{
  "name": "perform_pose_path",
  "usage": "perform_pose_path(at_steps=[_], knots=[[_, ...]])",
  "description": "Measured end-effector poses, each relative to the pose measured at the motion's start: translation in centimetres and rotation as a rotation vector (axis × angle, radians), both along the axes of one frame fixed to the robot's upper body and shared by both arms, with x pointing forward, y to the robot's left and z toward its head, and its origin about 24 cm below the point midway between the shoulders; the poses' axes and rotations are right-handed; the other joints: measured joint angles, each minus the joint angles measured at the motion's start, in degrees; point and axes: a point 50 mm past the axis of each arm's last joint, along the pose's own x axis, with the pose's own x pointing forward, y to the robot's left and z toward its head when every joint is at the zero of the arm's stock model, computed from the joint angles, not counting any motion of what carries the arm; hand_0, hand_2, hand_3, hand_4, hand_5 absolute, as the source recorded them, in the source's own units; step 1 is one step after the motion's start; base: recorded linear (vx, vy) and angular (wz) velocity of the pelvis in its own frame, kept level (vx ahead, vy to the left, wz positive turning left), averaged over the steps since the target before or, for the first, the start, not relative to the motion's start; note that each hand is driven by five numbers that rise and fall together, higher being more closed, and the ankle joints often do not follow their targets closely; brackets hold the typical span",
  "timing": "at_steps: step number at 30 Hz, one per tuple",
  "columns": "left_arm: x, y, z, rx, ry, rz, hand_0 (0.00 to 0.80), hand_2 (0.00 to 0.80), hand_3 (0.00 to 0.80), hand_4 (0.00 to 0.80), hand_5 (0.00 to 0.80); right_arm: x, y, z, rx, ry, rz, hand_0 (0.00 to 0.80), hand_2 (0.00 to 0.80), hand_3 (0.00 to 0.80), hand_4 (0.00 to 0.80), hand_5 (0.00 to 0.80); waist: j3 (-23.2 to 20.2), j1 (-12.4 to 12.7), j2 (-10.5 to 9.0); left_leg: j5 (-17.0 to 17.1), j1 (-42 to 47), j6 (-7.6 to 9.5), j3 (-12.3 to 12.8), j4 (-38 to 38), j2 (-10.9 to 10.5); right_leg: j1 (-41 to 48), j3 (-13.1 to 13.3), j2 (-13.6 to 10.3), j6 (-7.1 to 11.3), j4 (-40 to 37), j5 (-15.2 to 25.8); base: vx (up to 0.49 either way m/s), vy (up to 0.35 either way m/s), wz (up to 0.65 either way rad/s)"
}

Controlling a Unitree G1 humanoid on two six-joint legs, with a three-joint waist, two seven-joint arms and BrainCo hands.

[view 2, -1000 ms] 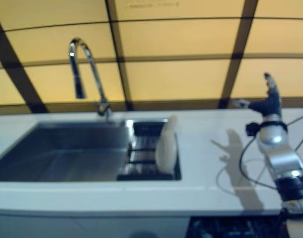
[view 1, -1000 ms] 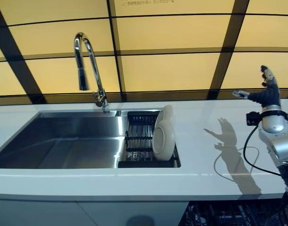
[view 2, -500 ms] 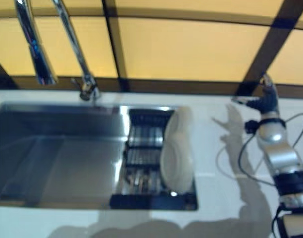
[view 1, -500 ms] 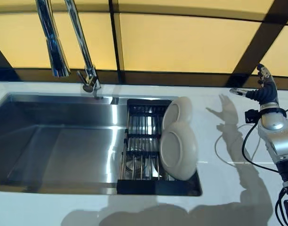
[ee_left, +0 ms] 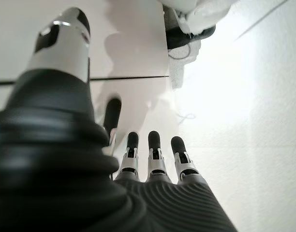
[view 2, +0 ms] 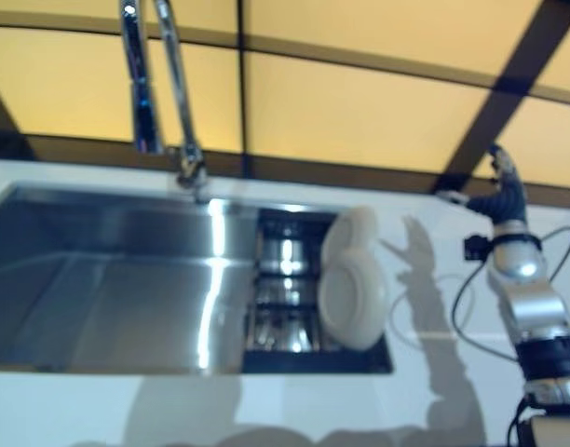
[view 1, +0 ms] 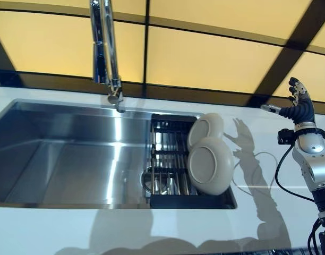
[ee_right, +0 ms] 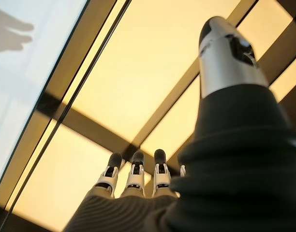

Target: Take plates into dishwasher

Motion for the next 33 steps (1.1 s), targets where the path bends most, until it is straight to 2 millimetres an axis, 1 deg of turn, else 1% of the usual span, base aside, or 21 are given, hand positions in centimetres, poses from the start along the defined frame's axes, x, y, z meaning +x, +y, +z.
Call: perform_pose_path(at_steps=[1,2,3,4,5,6,7,9,11,16,20,24,29,30,33], knots=[[-0.4,0.1,-0.1,0.002,0.012,0.008,0.000,0.000,0.000,0.000,0.000,0.1,0.1,-0.1,0.005,0.006,0.009,0.000,0.000,0.000,0.000,0.000,-0.42,-0.57,-0.64,0.07,0.00,-0.10,0.65,-0.01,-0.05,0.06,-0.57,0.23,0.14,-5.27,0.52,0.067,-0.167,-0.29],[-0.6,0.2,-0.1,0.004,0.019,0.019,0.000,0.000,0.000,0.000,0.000,0.1,0.2,-0.1,0.012,0.007,0.015,0.000,0.000,0.000,0.000,0.000,-0.59,-0.84,-0.90,0.13,-0.02,-0.19,0.65,-0.03,-0.11,0.26,-0.50,0.50,0.31,-7.82,0.94,0.048,-0.123,-0.14],[-0.8,0.4,-0.1,0.010,0.027,0.040,0.000,0.000,0.000,0.000,0.000,0.1,0.2,-0.2,0.023,0.008,0.020,0.000,0.000,0.000,0.000,0.000,-0.96,-1.54,-1.55,0.22,-0.10,-0.32,0.49,0.00,-0.34,0.67,-0.34,0.73,0.71,-11.02,2.53,0.043,-0.112,0.05],[-1.2,0.7,-0.1,0.018,0.033,0.056,0.000,0.000,0.000,0.000,0.000,0.1,0.2,-0.4,0.037,0.016,0.024,0.000,0.000,0.000,0.000,0.000,-1.59,-1.96,-2.48,0.48,-0.10,-0.71,0.39,0.01,-0.90,1.29,-0.22,0.67,0.49,-12.80,3.76,0.047,-0.107,0.13],[-1.5,0.9,0.0,0.025,0.036,0.066,0.000,0.000,0.000,0.000,0.000,0.1,0.3,-0.6,0.049,0.020,0.028,0.000,0.000,0.000,0.000,0.000,-1.97,-2.11,-3.12,0.65,-0.05,-0.95,0.36,0.07,-1.20,1.55,-0.05,0.55,-0.09,-13.87,4.94,0.067,-0.113,0.15],[-1.7,1.1,0.0,0.031,0.040,0.075,0.000,0.000,0.000,0.000,0.000,0.1,0.5,-1.2,0.070,0.033,0.040,0.000,0.000,0.000,0.000,0.000,-2.65,-2.48,-3.73,0.81,0.06,-1.41,-0.14,0.04,-1.26,2.06,0.33,1.00,-1.34,-15.29,7.16,0.081,-0.096,0.22],[-1.7,1.0,0.0,0.029,0.037,0.074,0.000,0.000,0.000,0.000,0.000,0.1,0.7,-1.7,0.089,0.052,0.056,0.000,0.000,0.000,0.000,0.000,-2.95,-2.97,-3.91,1.00,0.08,-1.97,-1.66,0.05,-1.25,3.14,0.38,1.79,-2.42,-17.02,8.55,0.086,-0.092,0.25],[-1.6,0.6,-0.2,0.018,0.033,0.071,0.000,0.000,0.000,0.000,0.000,0.2,0.7,-1.9,0.109,0.071,0.073,0.000,0.000,0.000,0.000,0.000,-3.06,-3.37,-3.71,1.45,0.07,-2.64,-3.30,-0.15,-0.93,4.12,0.60,2.90,-3.14,-18.80,9.19,0.082,-0.060,0.20],[-1.7,0.3,-0.3,0.007,0.038,0.072,0.000,0.000,0.000,0.000,0.000,0.2,0.8,-2.0,0.109,0.083,0.082,0.000,0.000,0.000,0.000,0.000,-3.19,-3.38,-3.47,1.78,0.41,-3.12,-4.02,-0.50,-0.84,5.00,0.67,3.43,-3.78,-20.28,10.06,0.074,-0.040,0.01],[-2.8,-0.1,-0.6,-0.003,0.063,0.079,0.000,0.000,0.000,0.000,0.000,0.3,0.8,-2.3,0.113,0.112,0.103,0.000,0.000,0.000,0.000,0.000,-3.41,-3.38,-2.61,1.79,2.29,-3.33,-4.06,-1.99,-0.87,7.77,0.56,3.95,-4.22,-23.03,10.86,0.047,-0.046,-0.02],[-3.0,-0.3,-0.8,-0.008,0.070,0.080,0.000,0.000,0.000,0.000,0.000,0.4,0.9,-2.6,0.123,0.147,0.127,0.000,0.000,0.000,0.000,0.000,-3.29,-3.36,-2.17,1.91,2.88,-3.51,-4.13,-2.62,-0.89,7.93,0.52,4.08,-4.29,-23.06,10.75,0.020,-0.047,-0.01],[-2.9,-0.3,-0.7,-0.010,0.064,0.078,0.000,0.000,0.000,0.000,0.000,0.5,1.2,-3.8,0.220,0.256,0.225,0.000,0.000,0.000,0.000,0.000,-3.25,-3.49,-1.96,1.88,3.01,-3.72,-4.33,-3.07,-0.84,8.09,0.35,4.04,-4.03,-23.28,10.54,-0.006,-0.069,0.03],[-2.7,-0.3,-0.7,-0.010,0.055,0.075,0.000,0.000,0.000,0.000,0.000,-0.2,1.4,-6.5,0.287,0.418,0.316,0.000,0.000,0.000,0.000,0.000,-3.10,-3.48,-1.71,1.92,2.84,-3.81,-4.98,-3.13,-0.91,7.87,0.22,4.04,-4.04,-23.26,10.45,-0.027,-0.051,0.02],[-2.8,-0.3,-0.7,-0.009,0.056,0.076,0.000,0.000,0.000,0.000,0.000,-0.4,1.4,-7.0,0.296,0.444,0.323,0.000,0.000,0.000,0.000,0.000,-3.06,-3.57,-1.64,1.92,2.78,-3.81,-5.56,-3.15,-0.99,7.89,0.22,4.06,-4.06,-23.25,10.43,-0.001,-0.031,-0.01],[-2.8,-0.3,-0.7,-0.010,0.054,0.075,0.000,0.000,0.000,0.000,0.000,-0.5,1.2,-7.0,0.297,0.453,0.325,0.000,0.000,0.000,0.000,0.000,-2.91,-3.62,-1.42,1.96,2.45,-3.78,-5.74,-3.13,-1.02,7.75,0.18,4.10,-4.06,-23.27,10.43,0.000,-0.010,0.00]])
